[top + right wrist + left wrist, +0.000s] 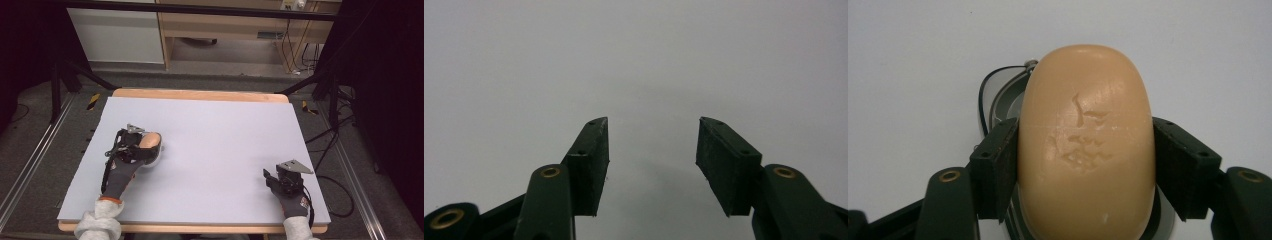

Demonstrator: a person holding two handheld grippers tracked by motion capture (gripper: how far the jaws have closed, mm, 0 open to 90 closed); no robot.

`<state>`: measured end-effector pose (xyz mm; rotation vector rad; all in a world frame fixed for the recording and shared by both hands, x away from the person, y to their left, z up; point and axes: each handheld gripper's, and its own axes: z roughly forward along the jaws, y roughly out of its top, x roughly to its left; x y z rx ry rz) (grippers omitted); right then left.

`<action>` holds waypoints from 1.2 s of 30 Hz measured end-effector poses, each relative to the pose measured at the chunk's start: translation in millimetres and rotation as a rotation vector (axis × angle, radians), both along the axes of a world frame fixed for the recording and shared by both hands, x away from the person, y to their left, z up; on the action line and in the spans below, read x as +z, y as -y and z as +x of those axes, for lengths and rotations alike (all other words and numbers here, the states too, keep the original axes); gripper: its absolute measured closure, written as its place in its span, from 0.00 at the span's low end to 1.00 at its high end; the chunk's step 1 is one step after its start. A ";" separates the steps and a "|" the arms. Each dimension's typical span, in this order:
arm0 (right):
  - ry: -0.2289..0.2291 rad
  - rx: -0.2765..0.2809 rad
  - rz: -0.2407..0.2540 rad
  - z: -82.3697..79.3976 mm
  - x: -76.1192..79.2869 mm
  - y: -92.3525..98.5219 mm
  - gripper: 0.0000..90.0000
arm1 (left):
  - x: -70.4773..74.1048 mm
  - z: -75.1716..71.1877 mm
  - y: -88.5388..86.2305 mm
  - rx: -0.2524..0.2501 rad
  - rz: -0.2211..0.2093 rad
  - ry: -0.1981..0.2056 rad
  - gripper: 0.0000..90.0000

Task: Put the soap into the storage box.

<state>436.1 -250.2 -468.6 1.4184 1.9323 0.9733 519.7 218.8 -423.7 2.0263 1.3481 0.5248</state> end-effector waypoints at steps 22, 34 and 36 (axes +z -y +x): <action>-0.005 -0.001 0.001 0.0 -0.3 -1.0 0.52 | -2.7 -3.4 -2.6 0.009 -0.013 0.004 0.35; -0.001 0.001 -0.006 0.3 -0.6 -1.3 0.51 | 6.0 -10.7 -7.7 0.010 -0.036 0.037 0.31; -0.004 -0.001 -0.005 0.1 -0.4 -1.3 0.51 | 6.6 -12.3 -8.5 0.008 -0.040 0.042 0.31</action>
